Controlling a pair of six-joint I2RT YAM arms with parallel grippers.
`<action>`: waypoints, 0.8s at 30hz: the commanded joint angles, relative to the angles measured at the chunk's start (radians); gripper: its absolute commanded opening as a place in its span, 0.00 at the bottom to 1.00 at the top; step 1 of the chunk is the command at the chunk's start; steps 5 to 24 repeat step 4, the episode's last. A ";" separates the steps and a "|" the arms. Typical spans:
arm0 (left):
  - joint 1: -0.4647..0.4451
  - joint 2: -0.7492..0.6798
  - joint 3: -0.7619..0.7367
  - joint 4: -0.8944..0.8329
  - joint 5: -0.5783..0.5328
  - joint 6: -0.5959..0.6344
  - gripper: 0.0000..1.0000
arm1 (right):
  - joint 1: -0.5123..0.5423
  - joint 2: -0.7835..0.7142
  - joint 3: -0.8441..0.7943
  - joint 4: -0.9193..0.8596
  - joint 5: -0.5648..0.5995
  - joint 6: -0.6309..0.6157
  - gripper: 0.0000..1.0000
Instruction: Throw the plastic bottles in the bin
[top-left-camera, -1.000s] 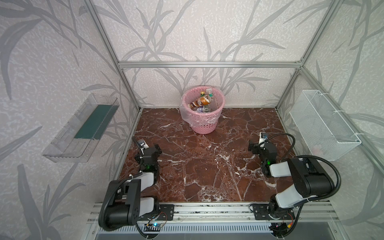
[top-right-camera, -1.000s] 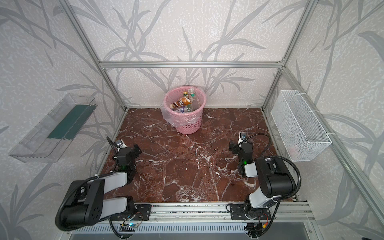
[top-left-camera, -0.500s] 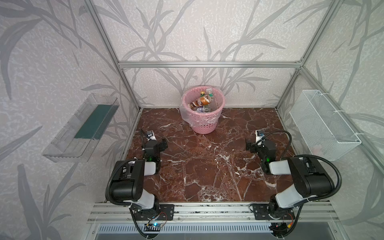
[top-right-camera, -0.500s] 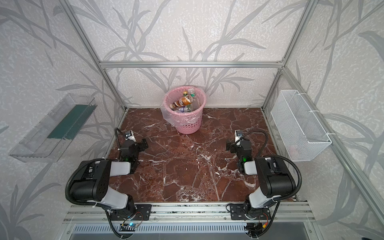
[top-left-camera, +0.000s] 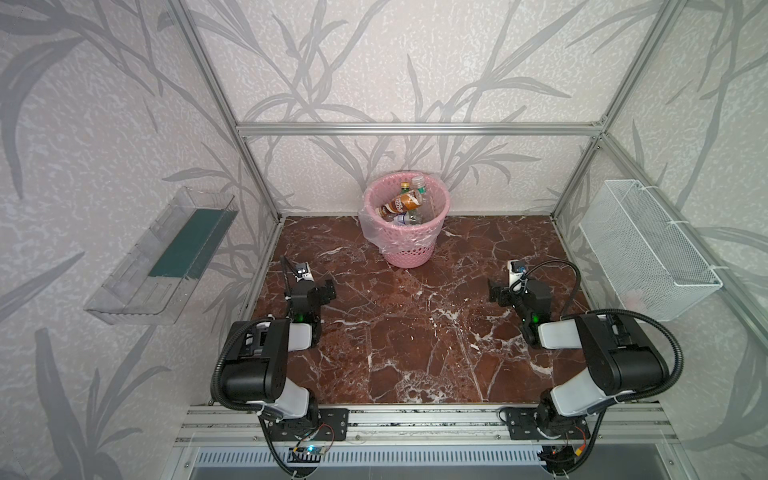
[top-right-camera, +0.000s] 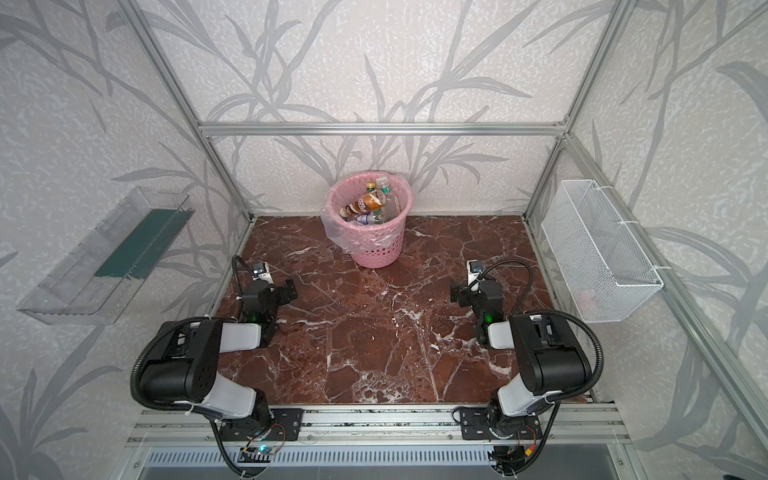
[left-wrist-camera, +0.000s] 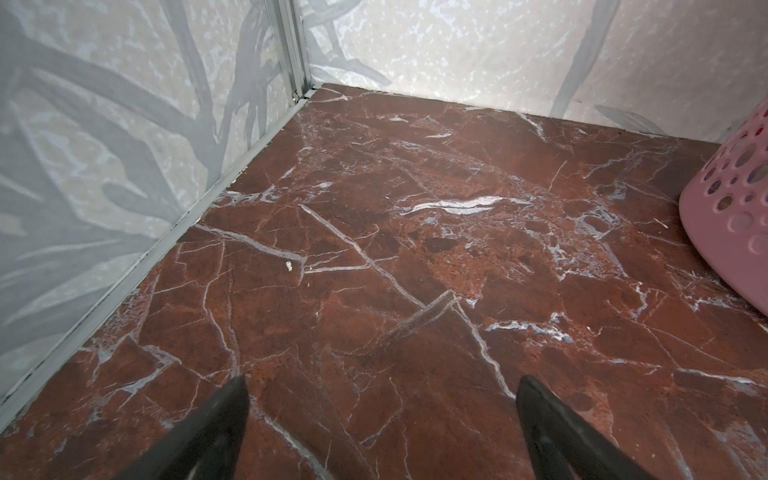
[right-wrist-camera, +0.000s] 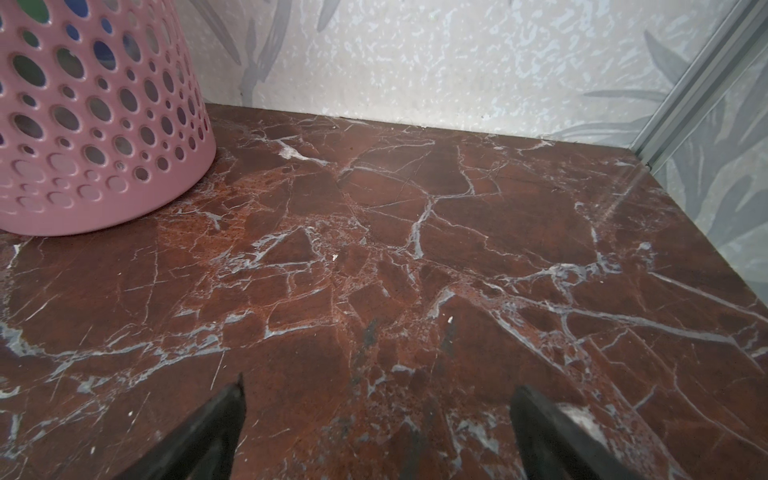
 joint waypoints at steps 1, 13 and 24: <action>-0.004 -0.009 0.021 -0.001 0.008 0.020 1.00 | -0.001 -0.002 0.013 0.005 0.007 -0.006 0.99; -0.003 -0.009 0.020 0.000 0.007 0.020 1.00 | -0.001 -0.002 0.013 0.005 0.007 -0.006 0.99; -0.003 -0.009 0.020 0.000 0.007 0.020 1.00 | -0.001 -0.002 0.013 0.005 0.007 -0.006 0.99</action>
